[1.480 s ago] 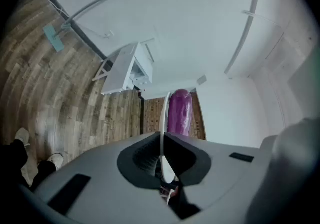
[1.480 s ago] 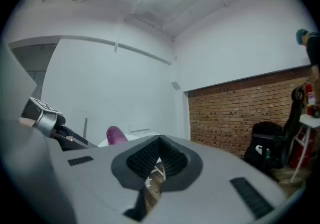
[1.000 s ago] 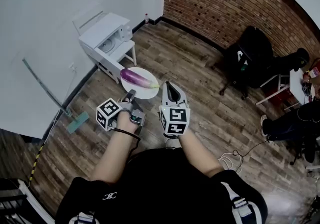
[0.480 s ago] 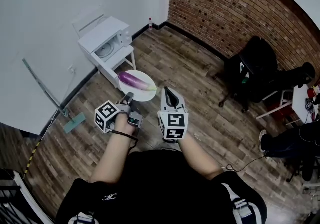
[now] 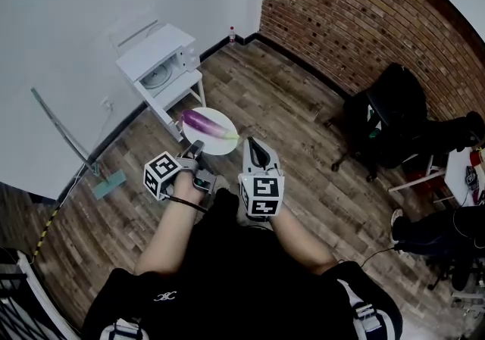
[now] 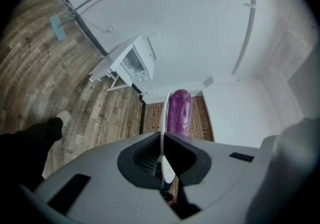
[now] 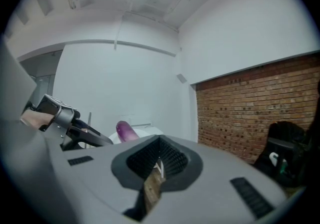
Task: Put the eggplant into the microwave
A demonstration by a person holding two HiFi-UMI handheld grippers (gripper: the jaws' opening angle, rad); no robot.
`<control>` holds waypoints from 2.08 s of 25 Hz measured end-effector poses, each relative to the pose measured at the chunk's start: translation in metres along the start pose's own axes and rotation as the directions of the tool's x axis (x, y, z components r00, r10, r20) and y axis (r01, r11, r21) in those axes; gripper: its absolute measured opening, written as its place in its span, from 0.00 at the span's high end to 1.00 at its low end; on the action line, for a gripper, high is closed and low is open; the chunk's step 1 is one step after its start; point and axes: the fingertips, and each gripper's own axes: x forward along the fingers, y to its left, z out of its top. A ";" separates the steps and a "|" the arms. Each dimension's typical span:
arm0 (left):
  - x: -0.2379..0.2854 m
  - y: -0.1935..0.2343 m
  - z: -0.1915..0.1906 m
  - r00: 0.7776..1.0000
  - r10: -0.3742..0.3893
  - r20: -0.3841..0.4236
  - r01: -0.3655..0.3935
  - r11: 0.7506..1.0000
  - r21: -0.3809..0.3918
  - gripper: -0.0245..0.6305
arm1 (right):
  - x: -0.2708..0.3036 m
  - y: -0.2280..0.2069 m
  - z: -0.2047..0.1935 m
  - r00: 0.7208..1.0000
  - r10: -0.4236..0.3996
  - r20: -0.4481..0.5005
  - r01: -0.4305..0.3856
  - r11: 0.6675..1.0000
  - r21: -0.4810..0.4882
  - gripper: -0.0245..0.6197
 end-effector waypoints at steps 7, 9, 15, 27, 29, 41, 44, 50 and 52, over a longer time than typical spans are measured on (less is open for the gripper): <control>0.062 -0.004 0.039 1.000 -0.017 0.012 0.017 1.000 -0.022 0.94 | 0.071 -0.018 0.005 1.000 0.010 -0.003 -0.010 1.000 -0.023 0.94; 0.083 -0.006 0.054 1.000 -0.022 0.017 0.022 0.999 -0.026 0.94 | 0.095 -0.023 0.009 1.000 0.014 0.000 -0.014 0.999 -0.035 0.94; 0.141 -0.017 0.105 0.999 -0.011 0.033 0.012 0.999 -0.031 0.94 | 0.175 -0.032 0.026 0.999 0.033 -0.013 -0.034 0.998 -0.049 0.94; 0.242 -0.032 0.210 0.998 0.007 0.064 -0.004 0.998 -0.055 0.94 | 0.337 -0.025 0.059 0.994 0.096 -0.043 -0.099 0.992 -0.084 0.94; 0.252 -0.031 0.222 0.998 0.009 0.062 -0.005 0.998 -0.060 0.94 | 0.355 -0.021 0.059 0.993 0.104 -0.051 -0.108 0.990 -0.090 0.94; 0.279 -0.014 0.268 0.990 0.037 0.134 -0.024 0.995 -0.097 0.94 | 0.426 0.003 0.055 0.971 0.218 -0.095 -0.228 0.969 -0.100 0.94; 0.281 -0.007 0.277 0.982 0.050 0.184 -0.028 0.992 -0.122 0.94 | 0.446 0.015 0.056 0.952 0.292 -0.096 -0.301 0.948 -0.103 0.94; 0.294 0.002 0.295 0.940 0.085 0.331 -0.042 0.990 -0.135 0.94 | 0.489 0.028 0.056 0.885 0.452 -0.111 -0.463 0.880 -0.108 0.94; 0.298 0.009 0.296 0.918 0.108 0.383 -0.047 0.985 -0.166 0.94 | 0.505 0.028 0.055 0.858 0.498 -0.124 -0.510 0.852 -0.113 0.94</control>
